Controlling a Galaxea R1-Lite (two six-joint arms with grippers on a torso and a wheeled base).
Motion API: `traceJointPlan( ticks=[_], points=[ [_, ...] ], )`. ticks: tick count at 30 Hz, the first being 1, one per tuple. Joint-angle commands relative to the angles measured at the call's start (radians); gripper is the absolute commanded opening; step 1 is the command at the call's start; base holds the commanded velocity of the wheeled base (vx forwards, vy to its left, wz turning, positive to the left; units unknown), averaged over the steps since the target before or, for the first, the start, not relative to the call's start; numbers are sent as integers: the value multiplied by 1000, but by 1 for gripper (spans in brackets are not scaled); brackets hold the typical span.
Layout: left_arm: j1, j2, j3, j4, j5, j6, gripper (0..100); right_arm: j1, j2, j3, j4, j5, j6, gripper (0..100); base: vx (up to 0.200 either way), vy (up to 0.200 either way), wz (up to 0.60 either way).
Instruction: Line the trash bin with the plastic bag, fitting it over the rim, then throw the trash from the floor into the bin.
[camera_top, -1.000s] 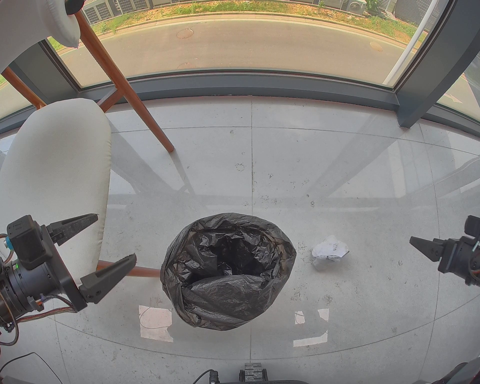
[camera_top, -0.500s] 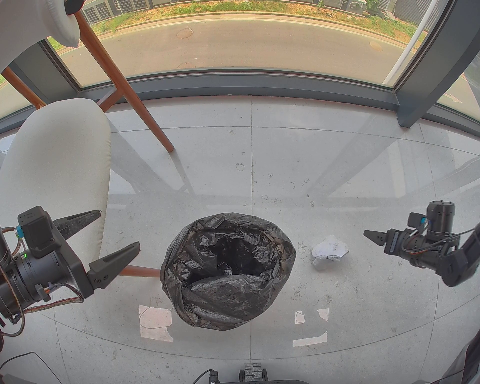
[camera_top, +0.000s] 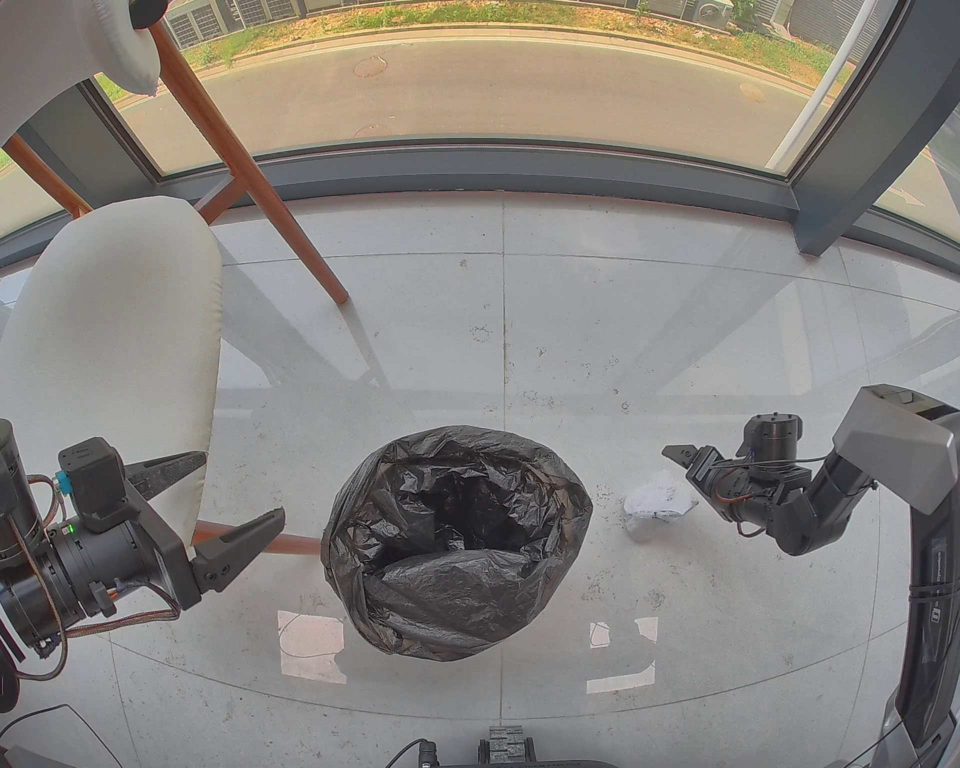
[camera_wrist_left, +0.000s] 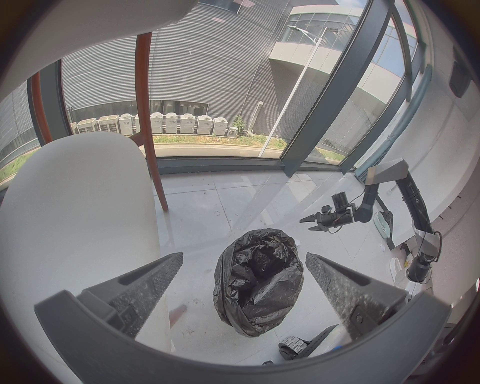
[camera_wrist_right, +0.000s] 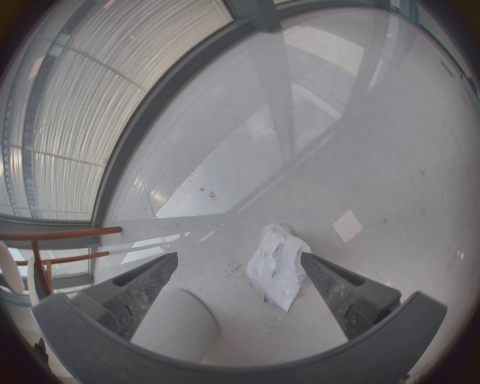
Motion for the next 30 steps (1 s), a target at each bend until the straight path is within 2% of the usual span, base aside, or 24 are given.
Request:
traceJointPlan(
  ticks=[1,7,13,20,26,30],
  points=[
    [1,18,7,0,6,-1,100,13,80,-93,88,-40,28,100,0,0,0],
    [3,23,11,0,6,-1,100,13,51,-123,183,-42,30,100,0,0,0],
    [7,20,14,-1,7,-1,100,5,48,-131,192,-46,13,100,0,0,0],
    [10,18,14,-1,7,-1,100,-15,2,-76,227,-65,-76,100,0,0,0],
    [10,18,16,0,7,-1,100,-13,11,-85,237,-92,-49,100,0,0,0],
    [10,15,37,-1,7,-1,100,4,51,-137,237,-126,37,100,0,0,0]
  ],
)
